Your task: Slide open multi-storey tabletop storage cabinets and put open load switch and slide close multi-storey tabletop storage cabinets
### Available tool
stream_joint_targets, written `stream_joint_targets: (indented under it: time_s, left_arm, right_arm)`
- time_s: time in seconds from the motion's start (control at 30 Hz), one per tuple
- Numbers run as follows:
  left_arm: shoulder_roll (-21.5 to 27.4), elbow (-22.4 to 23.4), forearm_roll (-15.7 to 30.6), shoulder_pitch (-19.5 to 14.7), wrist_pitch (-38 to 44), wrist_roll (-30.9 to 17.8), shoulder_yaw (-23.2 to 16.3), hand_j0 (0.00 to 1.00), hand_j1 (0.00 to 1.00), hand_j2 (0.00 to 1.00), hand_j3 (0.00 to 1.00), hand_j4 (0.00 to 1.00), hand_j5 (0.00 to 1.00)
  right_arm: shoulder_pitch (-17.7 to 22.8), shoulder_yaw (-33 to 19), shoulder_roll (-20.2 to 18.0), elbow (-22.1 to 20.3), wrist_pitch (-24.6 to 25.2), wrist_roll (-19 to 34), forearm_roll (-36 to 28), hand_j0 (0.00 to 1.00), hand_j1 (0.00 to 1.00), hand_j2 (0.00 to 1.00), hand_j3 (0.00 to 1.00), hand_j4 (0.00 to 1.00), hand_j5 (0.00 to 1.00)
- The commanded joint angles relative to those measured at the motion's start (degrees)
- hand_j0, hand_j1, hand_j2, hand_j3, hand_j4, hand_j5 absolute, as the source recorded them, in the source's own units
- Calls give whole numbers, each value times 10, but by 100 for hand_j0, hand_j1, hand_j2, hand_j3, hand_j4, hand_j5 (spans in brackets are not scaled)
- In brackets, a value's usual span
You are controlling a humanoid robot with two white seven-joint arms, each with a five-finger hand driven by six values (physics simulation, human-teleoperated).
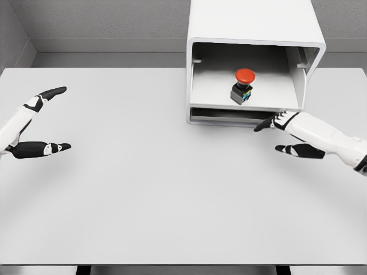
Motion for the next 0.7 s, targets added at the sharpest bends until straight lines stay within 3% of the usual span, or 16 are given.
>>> stream_joint_targets:
  time_s: [0.0, 0.3, 0.37, 0.67]
  left_arm:
    - [0, 0, 4, 0, 1, 0, 0, 100, 100, 100, 100, 100, 100]
    - [-3, 2, 4, 1, 1, 0, 0, 100, 100, 100, 100, 100, 100]
    - [-4, 10, 4, 2, 1, 0, -1, 100, 100, 100, 100, 100, 100]
    - [-5, 57, 4, 5, 1, 0, -6, 100, 100, 100, 100, 100, 100]
  right_arm:
    - [-1, 8, 5, 11, 2, 0, -3, 74, 74, 74, 74, 74, 74]
    - [-29, 12, 13, 39, 2, 0, -4, 74, 74, 74, 74, 74, 74]
    - [-48, 28, 13, 56, 2, 0, -4, 75, 75, 75, 75, 75, 75]
    - [-66, 31, 27, 74, 2, 0, -4, 77, 77, 77, 77, 77, 77]
